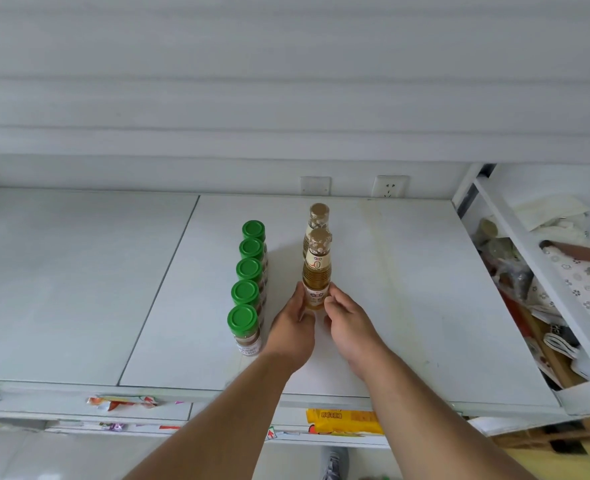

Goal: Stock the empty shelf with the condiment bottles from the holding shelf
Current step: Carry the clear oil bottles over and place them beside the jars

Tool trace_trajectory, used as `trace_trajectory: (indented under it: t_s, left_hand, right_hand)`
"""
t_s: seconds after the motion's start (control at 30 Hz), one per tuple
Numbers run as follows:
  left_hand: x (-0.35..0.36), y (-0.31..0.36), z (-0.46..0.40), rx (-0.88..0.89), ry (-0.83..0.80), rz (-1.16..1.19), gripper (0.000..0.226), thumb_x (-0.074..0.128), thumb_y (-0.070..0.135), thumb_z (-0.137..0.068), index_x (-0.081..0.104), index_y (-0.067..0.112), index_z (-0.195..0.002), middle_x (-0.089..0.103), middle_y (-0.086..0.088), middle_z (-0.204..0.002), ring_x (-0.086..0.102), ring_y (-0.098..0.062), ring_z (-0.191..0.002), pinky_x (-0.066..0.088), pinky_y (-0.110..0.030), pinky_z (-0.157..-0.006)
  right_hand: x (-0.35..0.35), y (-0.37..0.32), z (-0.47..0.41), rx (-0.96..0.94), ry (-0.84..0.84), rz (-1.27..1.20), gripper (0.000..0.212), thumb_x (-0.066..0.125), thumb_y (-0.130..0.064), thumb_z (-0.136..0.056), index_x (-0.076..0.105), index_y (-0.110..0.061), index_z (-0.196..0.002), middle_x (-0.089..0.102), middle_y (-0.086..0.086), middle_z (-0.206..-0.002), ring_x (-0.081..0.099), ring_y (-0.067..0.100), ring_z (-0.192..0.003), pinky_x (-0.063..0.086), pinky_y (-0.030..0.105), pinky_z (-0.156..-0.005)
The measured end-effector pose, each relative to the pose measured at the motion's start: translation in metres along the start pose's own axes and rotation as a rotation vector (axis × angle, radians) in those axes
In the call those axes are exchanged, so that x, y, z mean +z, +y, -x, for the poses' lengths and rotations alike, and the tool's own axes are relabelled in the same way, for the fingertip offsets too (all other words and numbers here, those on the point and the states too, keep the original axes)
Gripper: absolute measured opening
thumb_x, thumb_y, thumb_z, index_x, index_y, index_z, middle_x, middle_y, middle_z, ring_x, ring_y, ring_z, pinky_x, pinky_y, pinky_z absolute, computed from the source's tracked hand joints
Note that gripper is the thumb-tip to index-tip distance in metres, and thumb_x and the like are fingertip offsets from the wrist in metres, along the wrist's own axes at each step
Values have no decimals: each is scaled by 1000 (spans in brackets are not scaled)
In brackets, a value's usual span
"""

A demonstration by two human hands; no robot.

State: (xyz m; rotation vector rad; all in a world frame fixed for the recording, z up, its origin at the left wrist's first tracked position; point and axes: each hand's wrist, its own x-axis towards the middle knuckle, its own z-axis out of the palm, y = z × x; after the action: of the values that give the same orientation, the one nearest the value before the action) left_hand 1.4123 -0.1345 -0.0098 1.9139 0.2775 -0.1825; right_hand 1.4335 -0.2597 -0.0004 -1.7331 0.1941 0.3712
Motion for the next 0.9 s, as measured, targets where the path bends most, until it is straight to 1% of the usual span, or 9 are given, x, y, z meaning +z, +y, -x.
trace_trajectory:
  t_s: [0.27, 0.4, 0.5, 0.57, 0.6, 0.63, 0.7, 0.8, 0.9]
  left_hand:
    - [0, 1, -10, -9, -15, 25, 66, 41, 13, -102, 30, 50, -155, 54, 19, -146, 52, -5, -129, 35, -2, -83]
    - [-1, 1, -10, -27, -16, 31, 65, 42, 13, -103, 29, 47, -157, 52, 17, -149, 50, -4, -129, 34, 0, -82]
    - [-1, 2, -9, -41, -21, 41, 65, 43, 14, -103, 26, 44, -159, 52, 17, -147, 53, 1, -119, 34, 8, -70]
    - [-2, 6, -4, -64, -31, 50, 66, 45, 16, -104, 22, 42, -160, 49, 19, -146, 53, 10, -106, 35, 8, -65]
    - [-2, 8, 1, -64, -44, 53, 67, 46, 17, -103, 20, 42, -160, 48, 19, -148, 52, 12, -109, 35, 7, -70]
    - [-2, 10, 7, -56, -60, 51, 68, 47, 16, -103, 20, 42, -160, 45, 19, -151, 52, 9, -121, 37, 3, -81]
    - [-3, 12, 26, -44, -86, 35, 68, 50, 16, -103, 21, 37, -161, 42, 16, -151, 39, -3, -144, 33, -12, -102]
    - [-8, 5, 57, -46, -108, 19, 67, 55, 21, -103, 24, 27, -162, 39, 5, -160, 35, -8, -149, 30, -18, -109]
    - [-16, -8, 87, -27, -112, 14, 64, 55, 18, -102, 29, 23, -160, 38, 4, -162, 37, -8, -148, 32, -19, -112]
  right_hand:
    - [0, -7, -2, -1, -7, -4, 46, 39, -27, -111, 39, -39, -155, 42, -12, -158, 40, 7, -141, 31, 37, -124]
    - [0, -6, -4, 6, -3, 0, 47, 39, -29, -111, 37, -39, -156, 39, -11, -161, 38, 10, -146, 30, 38, -124]
    - [0, -6, -4, 10, 0, 4, 47, 39, -30, -110, 36, -39, -156, 37, -10, -163, 38, 12, -147, 31, 40, -124]
    - [-1, -6, -1, 16, 0, 1, 46, 39, -32, -110, 37, -40, -156, 38, -10, -162, 39, 13, -146, 32, 40, -124]
    - [-2, -6, 2, 24, -3, -1, 46, 39, -33, -110, 38, -40, -155, 38, -10, -161, 39, 14, -146, 32, 41, -124]
    - [-2, -5, 7, 29, -6, -4, 46, 39, -34, -110, 38, -40, -155, 38, -10, -161, 39, 14, -147, 32, 41, -124]
    - [-1, 0, 19, 26, 6, -10, 46, 42, -36, -109, 39, -38, -155, 37, -10, -162, 38, 14, -148, 31, 42, -124]
    - [3, 9, 48, 19, 33, -8, 47, 47, -34, -107, 43, -32, -154, 42, -9, -160, 41, 12, -145, 32, 41, -124]
    - [10, 18, 85, 35, 17, 34, 48, 49, -36, -106, 44, -29, -154, 44, -7, -159, 43, 10, -144, 32, 40, -123]
